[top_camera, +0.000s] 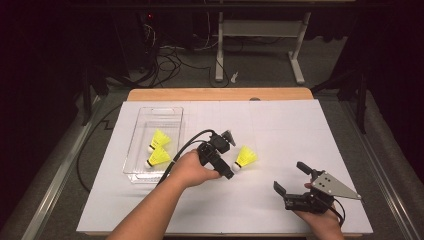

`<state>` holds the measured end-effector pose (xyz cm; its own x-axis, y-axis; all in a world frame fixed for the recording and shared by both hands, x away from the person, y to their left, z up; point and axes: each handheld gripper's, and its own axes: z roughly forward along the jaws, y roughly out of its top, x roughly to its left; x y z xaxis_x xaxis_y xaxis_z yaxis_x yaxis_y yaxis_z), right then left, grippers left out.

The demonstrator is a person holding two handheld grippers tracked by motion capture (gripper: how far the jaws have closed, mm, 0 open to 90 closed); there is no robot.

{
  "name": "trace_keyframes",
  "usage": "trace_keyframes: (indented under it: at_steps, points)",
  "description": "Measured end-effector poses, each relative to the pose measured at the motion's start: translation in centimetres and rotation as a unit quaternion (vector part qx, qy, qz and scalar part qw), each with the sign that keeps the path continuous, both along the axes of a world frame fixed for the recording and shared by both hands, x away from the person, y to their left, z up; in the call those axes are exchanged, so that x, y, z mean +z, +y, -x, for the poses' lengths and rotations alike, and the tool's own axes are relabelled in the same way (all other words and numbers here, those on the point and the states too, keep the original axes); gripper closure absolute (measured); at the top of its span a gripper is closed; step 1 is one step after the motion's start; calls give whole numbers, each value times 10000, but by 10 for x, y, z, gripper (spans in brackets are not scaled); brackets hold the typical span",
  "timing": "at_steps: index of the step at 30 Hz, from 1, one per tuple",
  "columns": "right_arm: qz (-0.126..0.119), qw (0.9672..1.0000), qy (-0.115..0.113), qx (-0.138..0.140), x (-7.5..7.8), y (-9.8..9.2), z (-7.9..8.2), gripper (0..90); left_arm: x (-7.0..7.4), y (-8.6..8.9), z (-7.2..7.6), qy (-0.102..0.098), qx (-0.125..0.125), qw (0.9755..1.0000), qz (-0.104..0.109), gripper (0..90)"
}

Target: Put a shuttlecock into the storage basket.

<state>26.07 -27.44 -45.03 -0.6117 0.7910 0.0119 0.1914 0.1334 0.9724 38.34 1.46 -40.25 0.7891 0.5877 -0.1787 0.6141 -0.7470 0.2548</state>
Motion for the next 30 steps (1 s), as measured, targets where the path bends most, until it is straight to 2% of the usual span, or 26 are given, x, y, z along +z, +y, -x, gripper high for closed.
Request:
trace_keyframes:
  at_steps: [10, 12, 18, 20, 24, 27, 30]
  points:
    - [-19, 10000, 2, -7, 0, -1, 0, 3, -15, -12, -5, -48, 10, 10000, -52, 197]
    - [-20, 10000, 3, -6, 0, -1, 0, 3, -17, -13, -6, -73, 84, 9999, 2, 208]
    - [-16, 10000, 4, 2, 0, -1, 0, 3, -21, -18, -9, -68, 81, 9999, 69, 283]
    - [-21, 10000, 8, -2, 0, -1, 0, 3, -22, -19, -10, -127, 122, 9998, 100, 293]
    - [-22, 10000, 11, -8, 0, -1, 0, 3, -24, -24, -11, -88, 78, 9998, 180, 361]
    - [-28, 10000, 10, -7, 0, -2, 0, 3, -26, -27, -11, -183, 78, 9995, 234, 427]
    - [-30, 10000, 22, -10, -1, -2, 0, 3, -28, -28, -12, -107, 120, 9995, 262, 470]
